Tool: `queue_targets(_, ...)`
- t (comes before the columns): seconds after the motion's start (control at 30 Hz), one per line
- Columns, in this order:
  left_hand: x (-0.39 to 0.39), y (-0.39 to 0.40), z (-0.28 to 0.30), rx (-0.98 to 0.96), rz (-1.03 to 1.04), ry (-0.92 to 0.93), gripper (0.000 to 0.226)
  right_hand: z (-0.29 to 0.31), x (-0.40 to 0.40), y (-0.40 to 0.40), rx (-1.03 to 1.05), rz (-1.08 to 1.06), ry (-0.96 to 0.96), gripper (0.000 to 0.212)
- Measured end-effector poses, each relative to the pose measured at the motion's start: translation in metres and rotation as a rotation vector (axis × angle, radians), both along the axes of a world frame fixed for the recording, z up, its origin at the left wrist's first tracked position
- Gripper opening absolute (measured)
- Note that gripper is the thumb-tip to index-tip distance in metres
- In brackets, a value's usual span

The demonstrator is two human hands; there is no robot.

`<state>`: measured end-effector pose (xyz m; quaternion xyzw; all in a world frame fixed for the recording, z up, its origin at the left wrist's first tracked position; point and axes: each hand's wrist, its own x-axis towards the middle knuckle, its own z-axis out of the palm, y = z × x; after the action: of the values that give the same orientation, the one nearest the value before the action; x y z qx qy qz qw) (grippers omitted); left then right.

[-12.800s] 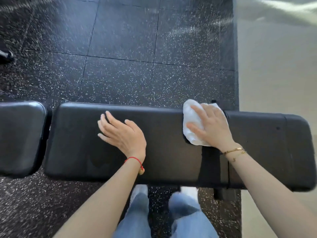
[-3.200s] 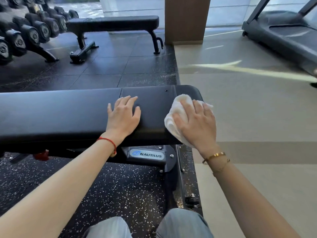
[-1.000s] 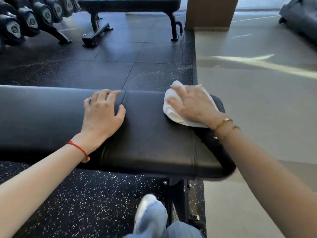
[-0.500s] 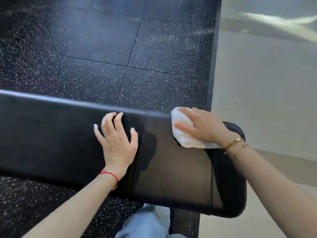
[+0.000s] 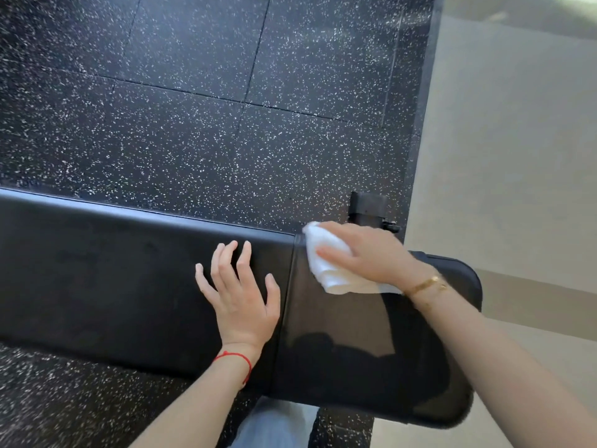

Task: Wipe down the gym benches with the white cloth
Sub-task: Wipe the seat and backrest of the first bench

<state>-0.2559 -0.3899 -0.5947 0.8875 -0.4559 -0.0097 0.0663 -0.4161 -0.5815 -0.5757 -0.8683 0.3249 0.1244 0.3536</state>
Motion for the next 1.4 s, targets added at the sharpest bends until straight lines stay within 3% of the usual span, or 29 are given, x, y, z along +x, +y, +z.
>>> queue_targets(0.13,-0.002,-0.002,0.002,0.035,0.010,0.010,0.058,0.003,-0.021,-0.006,0.011,-0.043,0.058,0.044)
queue_targets(0.37,-0.001,0.000,0.003,0.051,-0.002,0.003,0.059,-0.009,0.086,0.020,0.062,0.042,-0.032,0.050)
queue_targets(0.53,-0.001,0.000,0.001,0.047,-0.013,-0.008,0.058,0.001,0.032,0.011,-0.004,0.029,-0.052,0.049)
queue_targets(0.73,-0.002,-0.001,0.001,0.020,0.004,0.025,0.056,0.016,-0.087,-0.015,0.018,-0.181,0.150,0.048)
queue_targets(0.9,-0.013,-0.002,0.011,-0.002,0.038,0.083,0.055,0.008,-0.061,0.003,-0.237,-0.116,0.144,0.045)
queue_targets(1.03,-0.051,-0.019,0.019,-0.006,-0.088,0.132,0.057,0.013,-0.063,0.022,-0.380,-0.062,0.120,0.055)
queue_targets(1.17,-0.080,-0.042,0.019,0.100,-0.163,0.140,0.061,0.015,-0.130,0.012,-0.288,-0.321,0.124,0.060)
queue_targets(1.27,-0.085,-0.046,0.015,0.157,-0.169,0.108,0.059,0.010,-0.157,-0.001,0.070,-0.652,0.076,0.043)
queue_targets(1.33,-0.086,-0.046,0.013,0.171,-0.168,0.074,0.059,0.006,-0.151,-0.006,0.093,-0.647,0.085,0.040)
queue_targets(1.4,-0.087,-0.046,0.010,0.165,-0.164,0.055,0.059,0.004,-0.134,-0.008,-0.034,-0.533,0.143,0.041)
